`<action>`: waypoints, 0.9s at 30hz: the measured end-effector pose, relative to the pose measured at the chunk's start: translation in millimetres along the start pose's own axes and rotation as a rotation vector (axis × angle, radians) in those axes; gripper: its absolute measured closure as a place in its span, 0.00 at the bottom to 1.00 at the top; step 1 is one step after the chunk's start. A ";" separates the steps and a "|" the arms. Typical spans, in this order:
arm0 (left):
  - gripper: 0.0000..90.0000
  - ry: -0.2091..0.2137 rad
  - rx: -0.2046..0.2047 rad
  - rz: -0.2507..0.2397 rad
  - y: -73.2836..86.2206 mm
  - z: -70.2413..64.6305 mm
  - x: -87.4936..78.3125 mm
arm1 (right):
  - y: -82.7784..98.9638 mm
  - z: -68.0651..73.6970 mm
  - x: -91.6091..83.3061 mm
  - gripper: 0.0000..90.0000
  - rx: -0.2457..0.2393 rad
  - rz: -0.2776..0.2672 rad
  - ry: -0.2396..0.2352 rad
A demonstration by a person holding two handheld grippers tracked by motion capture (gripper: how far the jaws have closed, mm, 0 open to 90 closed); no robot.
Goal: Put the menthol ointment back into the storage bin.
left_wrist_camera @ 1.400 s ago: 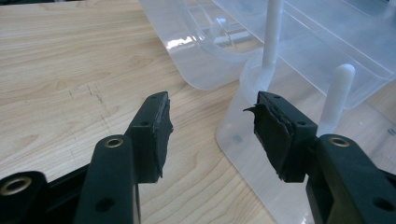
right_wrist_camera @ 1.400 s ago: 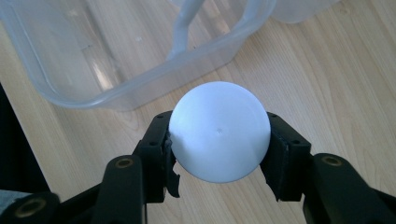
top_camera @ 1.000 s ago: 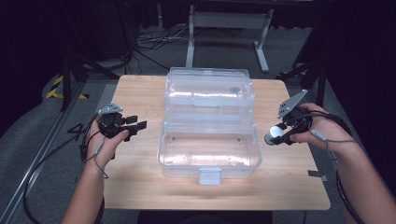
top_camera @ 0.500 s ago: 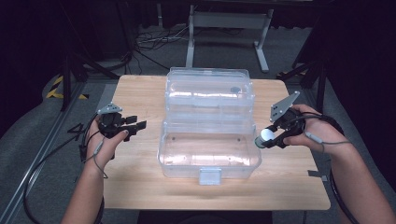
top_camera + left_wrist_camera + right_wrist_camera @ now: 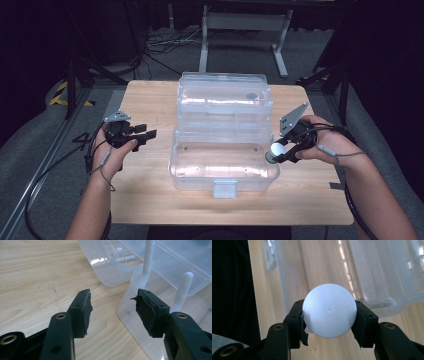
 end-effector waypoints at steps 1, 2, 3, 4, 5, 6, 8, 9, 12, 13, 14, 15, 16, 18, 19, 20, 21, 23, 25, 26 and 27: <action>0.52 0.000 0.000 0.000 0.0 0.0 0.0 | 0.0 0.0 0.0 0.56 0.000 0.000 0.000; 0.52 -0.001 -0.001 0.000 0.2 0.2 0.1 | -1.1 0.6 2.8 0.56 -0.013 0.008 -0.004; 0.52 -0.001 -0.001 0.001 0.3 0.3 0.2 | -1.5 0.9 3.8 0.56 -0.013 0.008 -0.006; 0.52 0.000 0.000 0.002 0.3 0.3 0.3 | -1.7 1.4 4.8 0.56 -0.012 0.013 -0.006; 0.52 0.000 0.000 0.002 0.3 0.3 0.3 | -2.0 1.9 5.9 0.56 -0.021 0.018 -0.011; 0.52 0.000 0.001 0.002 0.4 0.3 0.4 | -2.0 1.9 5.9 0.56 -0.021 0.018 -0.011; 0.52 0.000 -0.002 0.003 0.6 0.3 0.5 | -2.4 3.6 8.7 0.56 -0.026 0.030 -0.016; 0.52 0.000 -0.002 0.003 0.6 0.3 0.5 | -2.4 3.6 8.7 0.56 -0.026 0.030 -0.016; 0.52 -0.001 -0.002 0.003 0.7 0.4 0.6 | -3.0 4.6 13.1 0.56 -0.040 0.036 -0.023; 0.52 -0.001 -0.002 0.002 0.8 0.4 0.9 | -2.8 5.1 13.8 0.56 -0.040 0.040 -0.028; 0.52 -0.001 -0.002 0.002 0.8 0.4 0.9 | -2.8 5.1 13.8 0.56 -0.040 0.040 -0.028; 0.52 -0.001 -0.002 0.003 0.9 0.3 1.1 | -3.2 5.2 15.2 0.56 -0.043 0.037 -0.029; 0.52 0.000 -0.003 0.004 1.0 0.3 1.3 | -3.5 5.4 17.8 0.56 -0.048 0.039 -0.034; 0.52 0.002 -0.003 0.007 1.4 0.1 1.6 | -3.5 6.0 20.0 0.56 -0.052 0.040 -0.040; 0.52 0.002 -0.003 0.007 1.4 0.1 1.6 | -3.5 6.0 20.0 0.56 -0.052 0.040 -0.040; 0.52 0.002 -0.004 0.008 1.5 0.1 1.6 | -3.5 6.4 21.3 0.56 -0.052 0.040 -0.042; 0.52 0.001 -0.003 0.007 1.5 0.2 1.5 | -3.7 6.4 23.3 0.56 -0.056 0.038 -0.047; 0.52 0.001 -0.004 0.007 1.5 0.4 1.5 | -3.3 7.1 27.5 0.56 -0.057 0.040 -0.052; 0.52 0.001 -0.004 0.007 1.6 0.4 1.5 | -3.1 7.0 29.1 0.56 -0.059 0.041 -0.053; 0.52 0.000 -0.005 0.007 1.8 0.5 1.7 | -3.0 7.4 30.9 0.56 -0.055 0.039 -0.056; 0.52 0.001 -0.005 0.007 1.9 0.5 1.8 | -2.9 7.5 33.3 0.56 -0.058 0.038 -0.060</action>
Point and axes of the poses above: each handheld gripper's, and its own axes: x roughly forward along the jaws, y roughly out of its underside, z roughly to its left, the point moved 7 cm from there along x, roughly forward along the jaws, and after that the axes turned 7 degrees about x, right-handed, at the moved point
